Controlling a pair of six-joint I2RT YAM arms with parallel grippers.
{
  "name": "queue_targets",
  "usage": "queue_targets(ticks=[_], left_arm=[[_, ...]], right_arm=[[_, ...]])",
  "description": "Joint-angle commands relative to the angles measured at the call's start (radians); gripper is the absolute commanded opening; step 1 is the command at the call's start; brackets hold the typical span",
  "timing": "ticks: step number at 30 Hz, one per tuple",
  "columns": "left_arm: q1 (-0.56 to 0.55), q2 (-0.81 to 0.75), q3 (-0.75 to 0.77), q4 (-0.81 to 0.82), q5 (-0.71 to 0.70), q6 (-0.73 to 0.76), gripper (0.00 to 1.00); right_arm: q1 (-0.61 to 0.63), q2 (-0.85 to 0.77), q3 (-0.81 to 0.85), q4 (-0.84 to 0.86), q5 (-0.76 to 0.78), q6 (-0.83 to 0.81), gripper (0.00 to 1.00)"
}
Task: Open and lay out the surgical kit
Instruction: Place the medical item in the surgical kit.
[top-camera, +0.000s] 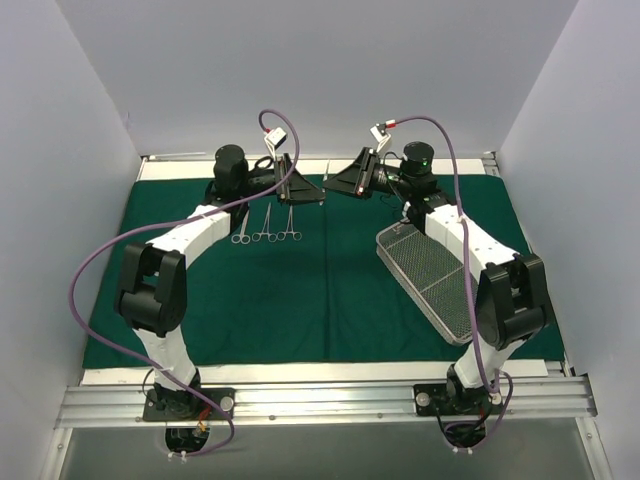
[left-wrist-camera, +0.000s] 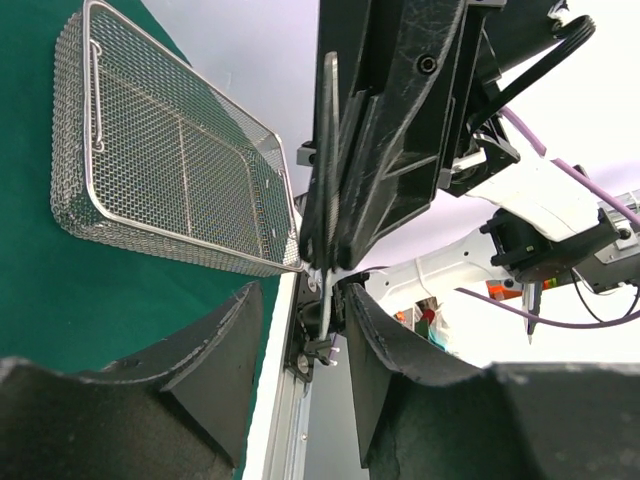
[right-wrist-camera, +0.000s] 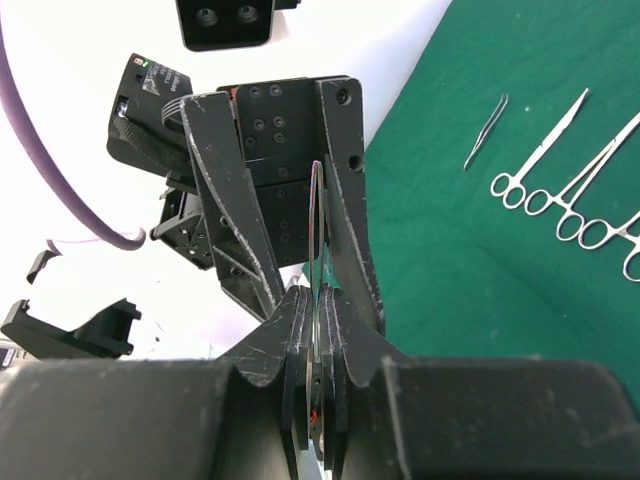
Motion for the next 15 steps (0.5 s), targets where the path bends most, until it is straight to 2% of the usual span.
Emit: queue_targets(ticks=[1, 3, 6, 10, 11, 12, 13, 14, 15], left_arm=[[-0.008, -0.002, 0.036, 0.065, 0.021, -0.002, 0.47], [-0.013, -0.003, 0.033, 0.064, 0.021, -0.002, 0.46], [-0.013, -0.006, 0.028, 0.067, 0.023, -0.002, 0.38], [-0.002, -0.014, 0.031, -0.003, 0.012, 0.036, 0.09], [0.001, -0.021, 0.035, -0.042, 0.005, 0.058, 0.03], [0.016, -0.025, 0.051, -0.103, -0.017, 0.137, 0.02], [0.025, -0.029, 0.065, -0.180, -0.035, 0.198, 0.02], [0.034, -0.038, 0.083, -0.382, -0.057, 0.269, 0.02], [0.044, -0.040, 0.143, -0.523, -0.093, 0.453, 0.02]], right_arm=[[0.010, -0.002, 0.029, 0.084, -0.031, 0.017, 0.00], [0.012, 0.001, 0.033, 0.092, -0.031, 0.022, 0.00], [0.013, 0.004, 0.034, 0.095, -0.031, 0.022, 0.00], [0.016, 0.009, 0.039, 0.078, -0.033, 0.022, 0.01], [0.016, 0.007, 0.043, 0.043, -0.026, -0.004, 0.08], [0.016, 0.003, 0.054, -0.011, 0.010, -0.038, 0.27], [0.015, -0.007, 0.069, -0.078, 0.036, -0.082, 0.37], [0.015, -0.013, 0.109, -0.224, 0.067, -0.178, 0.44], [0.013, -0.017, 0.131, -0.297, 0.155, -0.225, 0.61]])
